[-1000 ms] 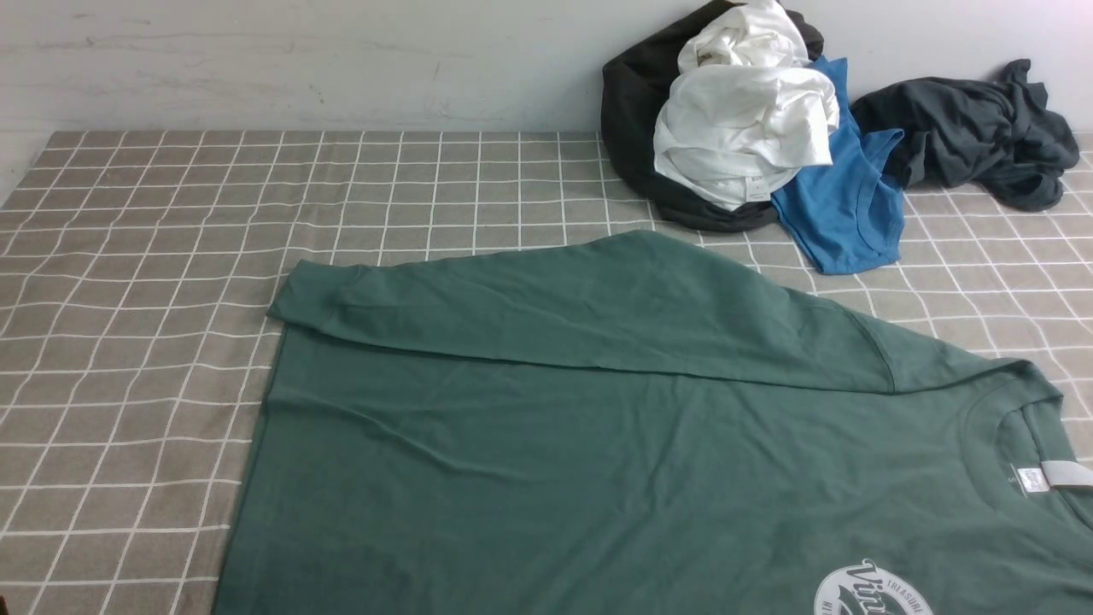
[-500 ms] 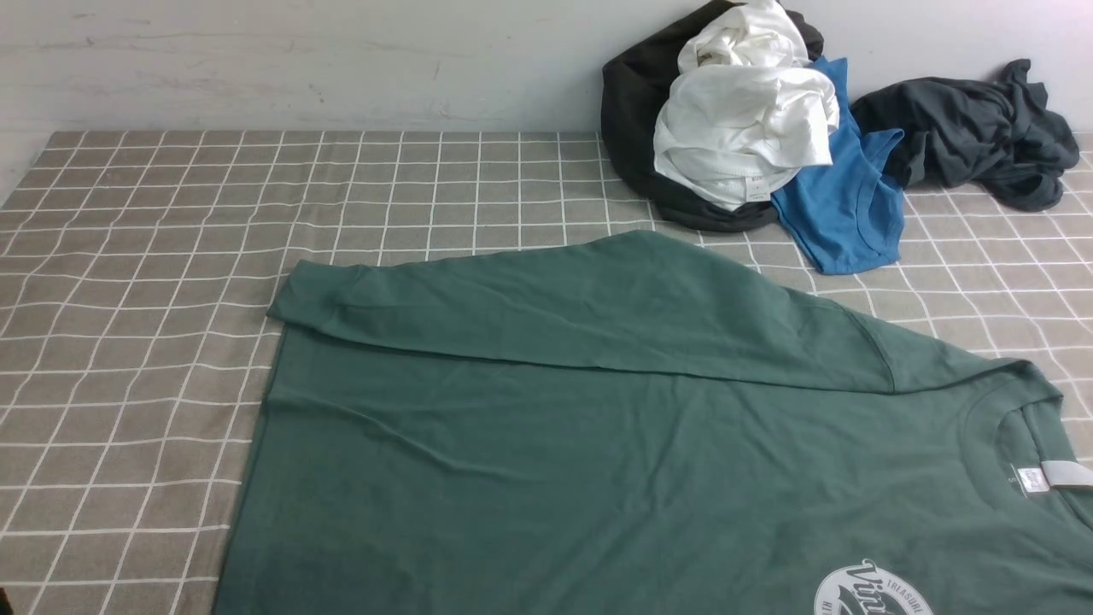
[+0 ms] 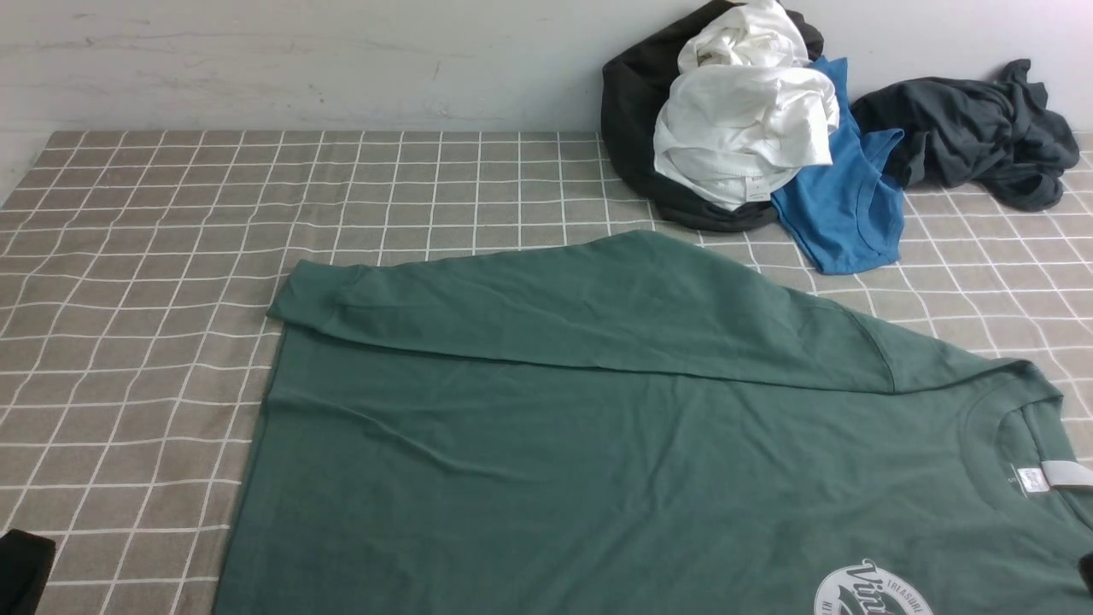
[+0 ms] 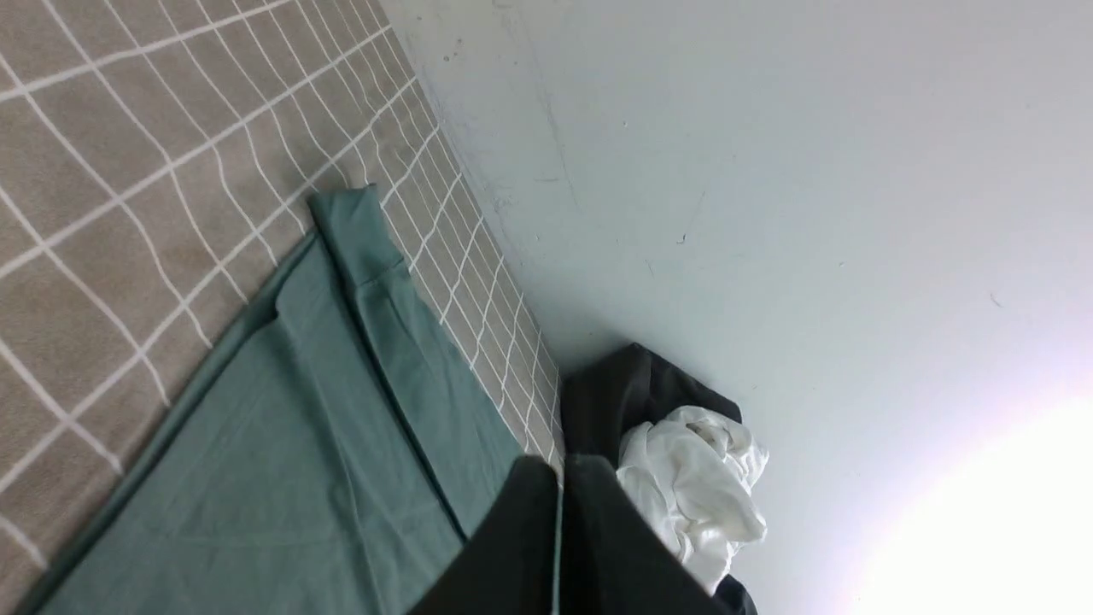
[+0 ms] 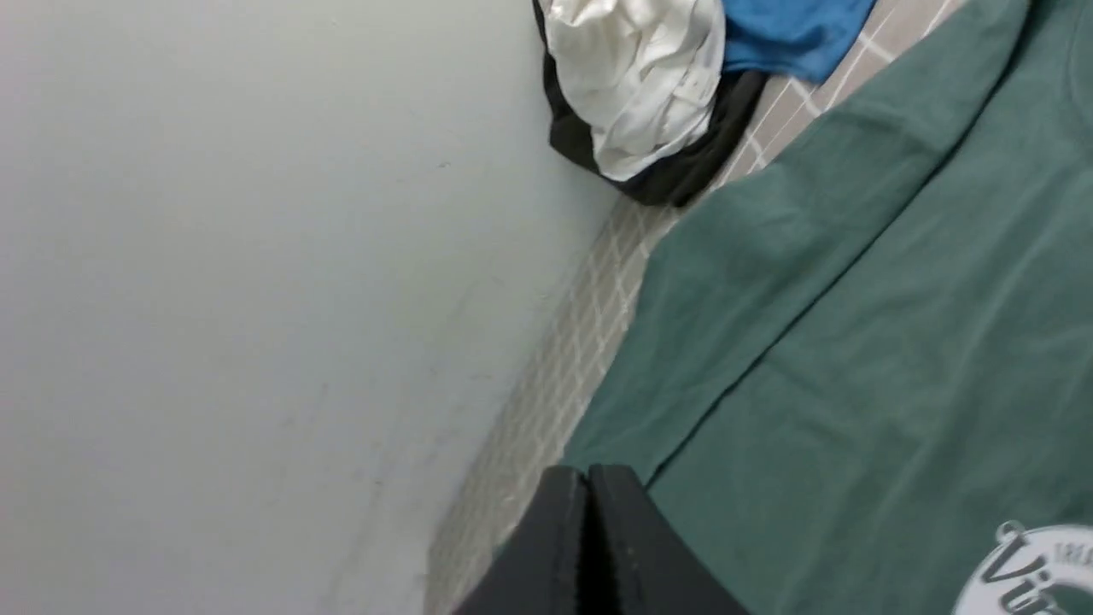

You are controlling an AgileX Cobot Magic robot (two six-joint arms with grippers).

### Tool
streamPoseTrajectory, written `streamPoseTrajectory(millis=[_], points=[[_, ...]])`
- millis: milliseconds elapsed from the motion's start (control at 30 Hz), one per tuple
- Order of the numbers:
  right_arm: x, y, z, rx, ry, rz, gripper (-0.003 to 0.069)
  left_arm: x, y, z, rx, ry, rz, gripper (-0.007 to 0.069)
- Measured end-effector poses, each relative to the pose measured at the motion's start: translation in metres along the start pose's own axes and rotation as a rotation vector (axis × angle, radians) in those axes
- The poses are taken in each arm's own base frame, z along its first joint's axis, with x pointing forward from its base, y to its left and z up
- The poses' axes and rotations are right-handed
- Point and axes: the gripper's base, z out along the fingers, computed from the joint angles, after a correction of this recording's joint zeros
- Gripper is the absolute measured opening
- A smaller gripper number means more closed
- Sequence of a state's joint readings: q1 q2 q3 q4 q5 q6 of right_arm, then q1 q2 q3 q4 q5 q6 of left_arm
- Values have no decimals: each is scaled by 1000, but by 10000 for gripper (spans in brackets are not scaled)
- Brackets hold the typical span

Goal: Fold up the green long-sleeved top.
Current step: Use the left arm to clamp the cuff closest to it

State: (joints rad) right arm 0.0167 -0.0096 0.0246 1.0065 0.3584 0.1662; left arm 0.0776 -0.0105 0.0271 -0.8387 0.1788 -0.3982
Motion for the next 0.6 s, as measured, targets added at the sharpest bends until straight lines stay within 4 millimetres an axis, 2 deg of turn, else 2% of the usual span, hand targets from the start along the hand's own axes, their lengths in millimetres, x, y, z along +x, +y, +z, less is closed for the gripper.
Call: streamPoseTrajectory(millis=[133, 200, 300, 333, 400, 433, 533, 600], points=[[-1, 0, 0, -5, -7, -25, -14, 0, 0, 0, 2, 3, 0, -7], [-1, 1, 0, -6, -11, -50, -14, 1, -4, -1, 8, 24, 60, -7], [-2, 0, 0, -6, -20, -113, -14, -4, -31, -7, 69, 37, 317, -7], [-2, 0, 0, -5, -27, -153, -14, -7, -48, -13, 109, 31, 459, -7], [-3, 0, 0, -3, -35, -188, -14, -9, -58, -17, 134, 29, 563, -7], [-5, 0, 0, -1, -58, -242, -14, -10, -72, -20, 151, 55, 721, -7], [-8, -1, 2, 20, -84, -270, -14, -9, -83, -16, 124, 155, 830, -7], [-13, 1, 7, 78, -73, -325, -14, -9, -96, -3, 28, 376, 933, -7]])
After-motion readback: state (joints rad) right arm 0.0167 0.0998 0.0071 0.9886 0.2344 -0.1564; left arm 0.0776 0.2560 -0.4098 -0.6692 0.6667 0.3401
